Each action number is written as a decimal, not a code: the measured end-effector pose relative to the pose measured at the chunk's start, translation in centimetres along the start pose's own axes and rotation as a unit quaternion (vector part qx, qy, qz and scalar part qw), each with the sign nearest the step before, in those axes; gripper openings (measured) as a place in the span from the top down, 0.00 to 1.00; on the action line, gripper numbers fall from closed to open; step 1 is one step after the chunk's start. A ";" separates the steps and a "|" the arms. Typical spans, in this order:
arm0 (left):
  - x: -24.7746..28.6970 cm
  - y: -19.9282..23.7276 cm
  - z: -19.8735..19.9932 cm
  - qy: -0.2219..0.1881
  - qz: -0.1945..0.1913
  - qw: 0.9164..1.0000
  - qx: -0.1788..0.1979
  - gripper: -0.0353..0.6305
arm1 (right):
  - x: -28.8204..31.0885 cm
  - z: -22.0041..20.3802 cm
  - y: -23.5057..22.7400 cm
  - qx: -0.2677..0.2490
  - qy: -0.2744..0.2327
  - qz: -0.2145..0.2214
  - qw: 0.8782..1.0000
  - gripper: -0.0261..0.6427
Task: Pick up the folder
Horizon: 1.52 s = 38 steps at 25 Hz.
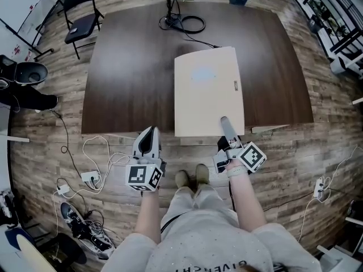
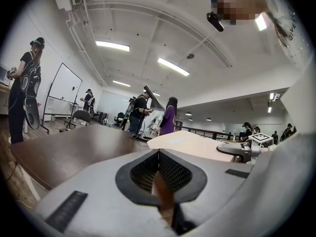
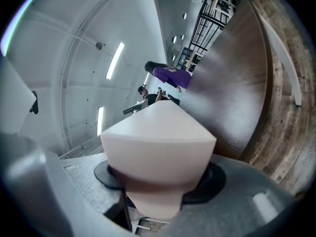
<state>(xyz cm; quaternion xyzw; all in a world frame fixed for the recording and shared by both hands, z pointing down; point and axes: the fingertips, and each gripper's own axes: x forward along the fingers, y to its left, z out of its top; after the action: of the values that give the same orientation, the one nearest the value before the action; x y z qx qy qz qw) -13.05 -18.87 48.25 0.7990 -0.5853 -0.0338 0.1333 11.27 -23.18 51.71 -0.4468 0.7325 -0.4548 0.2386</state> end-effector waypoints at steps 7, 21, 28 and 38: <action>0.3 -0.1 1.2 -0.009 -0.006 1.000 0.002 0.95 | 0.6 1.1 2.3 -0.030 0.004 0.015 0.999 0.55; 1.0 -0.9 3.1 -0.023 -0.014 1.000 0.000 0.95 | 0.5 2.5 4.1 -0.116 0.030 -0.015 0.993 0.55; 1.3 -1.0 3.8 -0.027 -0.014 1.000 0.001 0.95 | 0.6 3.5 5.1 -0.169 0.037 -0.013 0.985 0.55; 1.9 -1.4 5.6 -0.037 -0.019 0.999 0.008 0.95 | 0.7 4.2 6.7 -0.241 0.046 -0.015 0.969 0.55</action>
<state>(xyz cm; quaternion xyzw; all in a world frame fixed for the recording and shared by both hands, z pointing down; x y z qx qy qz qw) -12.36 -21.29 42.69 0.8092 -0.5748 -0.0615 0.1048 11.19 -24.48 43.89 -0.4805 0.8238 -0.2890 0.0830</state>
